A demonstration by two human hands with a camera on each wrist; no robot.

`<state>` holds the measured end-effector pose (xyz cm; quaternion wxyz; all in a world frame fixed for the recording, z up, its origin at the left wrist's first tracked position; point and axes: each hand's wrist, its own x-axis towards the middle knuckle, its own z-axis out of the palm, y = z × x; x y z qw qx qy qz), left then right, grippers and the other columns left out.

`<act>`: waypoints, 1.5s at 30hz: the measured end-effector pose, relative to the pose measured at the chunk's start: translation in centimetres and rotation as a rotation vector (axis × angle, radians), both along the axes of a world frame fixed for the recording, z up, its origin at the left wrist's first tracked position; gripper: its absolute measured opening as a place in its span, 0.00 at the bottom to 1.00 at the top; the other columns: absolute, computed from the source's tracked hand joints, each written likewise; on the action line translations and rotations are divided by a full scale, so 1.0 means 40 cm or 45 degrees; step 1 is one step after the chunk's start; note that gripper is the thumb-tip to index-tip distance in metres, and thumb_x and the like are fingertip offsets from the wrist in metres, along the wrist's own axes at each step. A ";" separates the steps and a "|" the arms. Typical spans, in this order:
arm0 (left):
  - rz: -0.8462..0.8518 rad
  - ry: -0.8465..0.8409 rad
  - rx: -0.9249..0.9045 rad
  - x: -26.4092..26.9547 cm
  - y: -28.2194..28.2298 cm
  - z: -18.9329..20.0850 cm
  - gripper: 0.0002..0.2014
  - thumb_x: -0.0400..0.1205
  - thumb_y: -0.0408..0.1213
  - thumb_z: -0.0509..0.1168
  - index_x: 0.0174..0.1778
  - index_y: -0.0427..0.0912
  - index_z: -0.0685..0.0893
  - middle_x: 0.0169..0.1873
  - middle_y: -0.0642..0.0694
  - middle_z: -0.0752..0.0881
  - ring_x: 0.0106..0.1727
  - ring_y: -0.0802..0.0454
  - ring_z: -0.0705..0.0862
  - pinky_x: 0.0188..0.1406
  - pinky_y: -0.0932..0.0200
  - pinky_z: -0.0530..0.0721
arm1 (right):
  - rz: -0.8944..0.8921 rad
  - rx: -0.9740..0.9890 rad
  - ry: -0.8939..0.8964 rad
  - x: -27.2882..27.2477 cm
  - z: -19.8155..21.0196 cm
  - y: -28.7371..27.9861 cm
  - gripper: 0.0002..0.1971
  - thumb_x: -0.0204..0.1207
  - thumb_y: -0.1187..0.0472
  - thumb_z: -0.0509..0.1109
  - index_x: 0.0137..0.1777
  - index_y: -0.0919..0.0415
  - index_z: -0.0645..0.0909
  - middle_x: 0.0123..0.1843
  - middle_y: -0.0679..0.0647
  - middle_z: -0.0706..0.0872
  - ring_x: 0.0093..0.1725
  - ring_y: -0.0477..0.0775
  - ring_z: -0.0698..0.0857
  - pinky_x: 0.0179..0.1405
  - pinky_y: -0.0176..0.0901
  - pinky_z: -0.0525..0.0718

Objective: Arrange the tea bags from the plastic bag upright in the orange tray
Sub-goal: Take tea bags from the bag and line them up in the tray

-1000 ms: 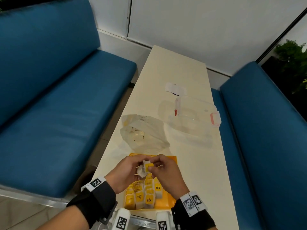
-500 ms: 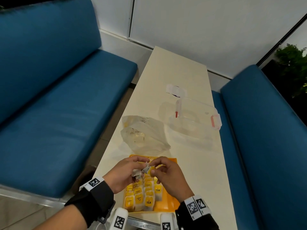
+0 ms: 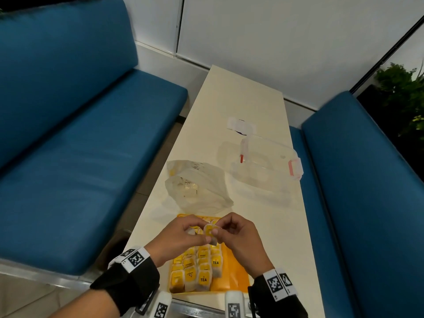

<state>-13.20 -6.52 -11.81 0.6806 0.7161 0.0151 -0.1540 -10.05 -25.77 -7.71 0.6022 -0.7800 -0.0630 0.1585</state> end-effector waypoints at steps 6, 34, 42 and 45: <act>0.110 -0.115 0.137 -0.006 -0.015 -0.008 0.05 0.77 0.43 0.79 0.40 0.47 0.93 0.40 0.49 0.92 0.45 0.57 0.86 0.53 0.51 0.82 | -0.018 0.005 0.084 -0.009 -0.007 -0.001 0.04 0.73 0.72 0.78 0.42 0.70 0.85 0.30 0.51 0.85 0.29 0.46 0.83 0.28 0.32 0.78; 0.186 0.199 0.286 -0.038 0.000 -0.018 0.06 0.82 0.32 0.72 0.46 0.48 0.92 0.46 0.50 0.90 0.48 0.55 0.87 0.41 0.66 0.83 | 0.473 -1.205 0.407 -0.043 -0.149 -0.081 0.12 0.77 0.69 0.68 0.53 0.51 0.81 0.58 0.53 0.82 0.60 0.56 0.85 0.45 0.38 0.78; 0.196 0.241 0.248 -0.039 0.002 -0.027 0.09 0.83 0.32 0.69 0.44 0.49 0.93 0.45 0.52 0.92 0.49 0.57 0.88 0.45 0.66 0.81 | 0.331 -1.139 0.460 -0.049 -0.202 -0.061 0.12 0.75 0.69 0.64 0.45 0.48 0.74 0.58 0.54 0.82 0.56 0.56 0.86 0.53 0.46 0.86; 0.203 0.267 0.210 -0.035 0.004 -0.033 0.14 0.85 0.32 0.65 0.40 0.49 0.93 0.43 0.49 0.93 0.49 0.51 0.89 0.50 0.56 0.84 | 0.265 -1.126 0.445 -0.053 -0.214 -0.060 0.12 0.75 0.71 0.63 0.46 0.50 0.74 0.55 0.52 0.82 0.55 0.55 0.86 0.46 0.43 0.84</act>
